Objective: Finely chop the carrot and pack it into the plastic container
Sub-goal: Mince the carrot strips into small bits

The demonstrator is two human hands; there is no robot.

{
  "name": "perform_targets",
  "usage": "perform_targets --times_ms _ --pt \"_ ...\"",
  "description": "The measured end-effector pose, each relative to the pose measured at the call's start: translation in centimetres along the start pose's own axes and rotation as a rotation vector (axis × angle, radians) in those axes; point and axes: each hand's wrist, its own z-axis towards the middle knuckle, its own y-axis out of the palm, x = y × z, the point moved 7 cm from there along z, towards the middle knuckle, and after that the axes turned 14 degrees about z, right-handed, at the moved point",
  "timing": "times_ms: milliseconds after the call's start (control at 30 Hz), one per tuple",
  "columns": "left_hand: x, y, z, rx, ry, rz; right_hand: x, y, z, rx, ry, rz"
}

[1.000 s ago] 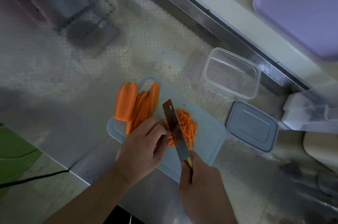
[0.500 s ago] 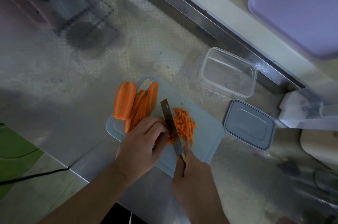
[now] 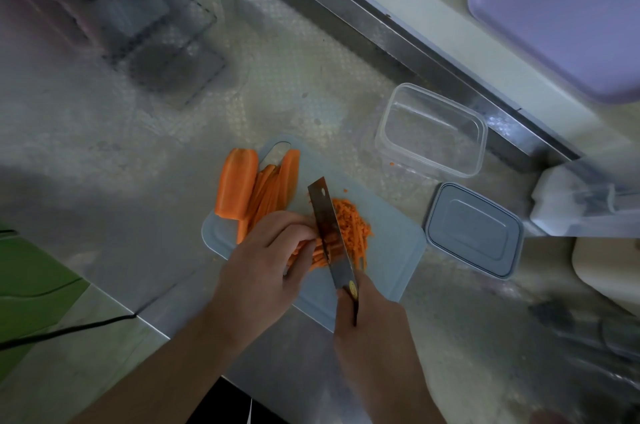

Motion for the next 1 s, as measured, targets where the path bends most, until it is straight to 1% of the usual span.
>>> perform_targets --times_ms 267,533,1000 --pt "-0.4 -0.1 -0.6 0.004 -0.017 -0.023 -0.6 -0.8 -0.6 0.003 -0.027 -0.011" --pt "-0.4 0.7 -1.0 0.019 0.063 0.051 -1.0 -1.0 -1.2 -0.002 -0.018 -0.077" --pt "-0.8 0.9 -0.7 -0.010 0.040 0.013 -1.9 -0.4 -0.4 -0.061 -0.007 -0.175"
